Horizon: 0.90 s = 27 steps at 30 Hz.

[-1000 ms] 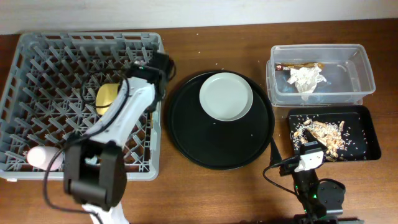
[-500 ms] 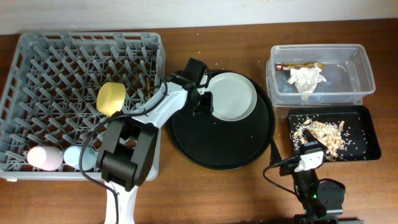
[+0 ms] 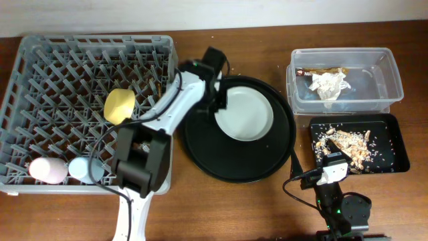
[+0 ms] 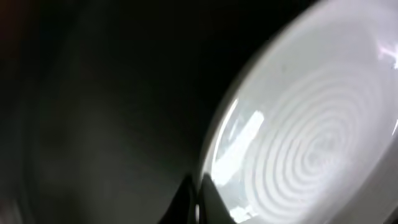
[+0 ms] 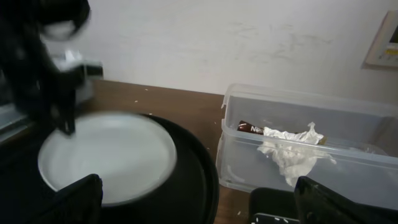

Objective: Sort waste into correct bins and load items into the dishwasher rack
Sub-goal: 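Grasp the white plate with the left gripper and lift it off the tray, then stand the white plate upright in the dish rack with the left gripper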

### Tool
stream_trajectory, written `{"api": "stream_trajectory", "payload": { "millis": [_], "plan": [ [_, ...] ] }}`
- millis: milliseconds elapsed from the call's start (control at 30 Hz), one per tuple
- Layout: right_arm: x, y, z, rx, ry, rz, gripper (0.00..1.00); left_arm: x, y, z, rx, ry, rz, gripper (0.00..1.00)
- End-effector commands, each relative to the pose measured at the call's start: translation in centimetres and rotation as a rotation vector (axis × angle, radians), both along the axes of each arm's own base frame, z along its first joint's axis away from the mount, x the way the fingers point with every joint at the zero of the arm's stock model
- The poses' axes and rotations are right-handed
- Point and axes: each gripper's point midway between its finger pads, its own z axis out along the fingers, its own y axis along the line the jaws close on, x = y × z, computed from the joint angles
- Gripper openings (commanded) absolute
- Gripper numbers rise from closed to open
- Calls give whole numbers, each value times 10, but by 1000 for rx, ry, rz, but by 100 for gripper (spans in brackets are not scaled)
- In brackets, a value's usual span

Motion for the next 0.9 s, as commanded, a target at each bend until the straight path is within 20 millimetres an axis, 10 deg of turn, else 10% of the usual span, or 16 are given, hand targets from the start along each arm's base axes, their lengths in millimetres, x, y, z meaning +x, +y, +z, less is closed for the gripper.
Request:
{"api": "stream_trajectory", "payload": {
  "millis": [0, 167, 300, 500, 867],
  "plan": [
    [0, 0, -3, -2, 2, 4, 99, 49, 82, 152, 265, -363, 67, 0],
    [0, 0, -3, -2, 2, 4, 99, -19, 308, 338, 1143, -604, 504, 0],
    [0, 0, -3, -2, 2, 4, 99, -38, 393, 318, 1316, -476, 713, 0],
    [0, 0, -3, -2, 2, 4, 98, -26, 422, 228, 1360, -394, 740, 0],
    [0, 0, -3, -2, 2, 4, 98, -23, 411, 167, 1239, -272, 612, 4]
  ]
}}
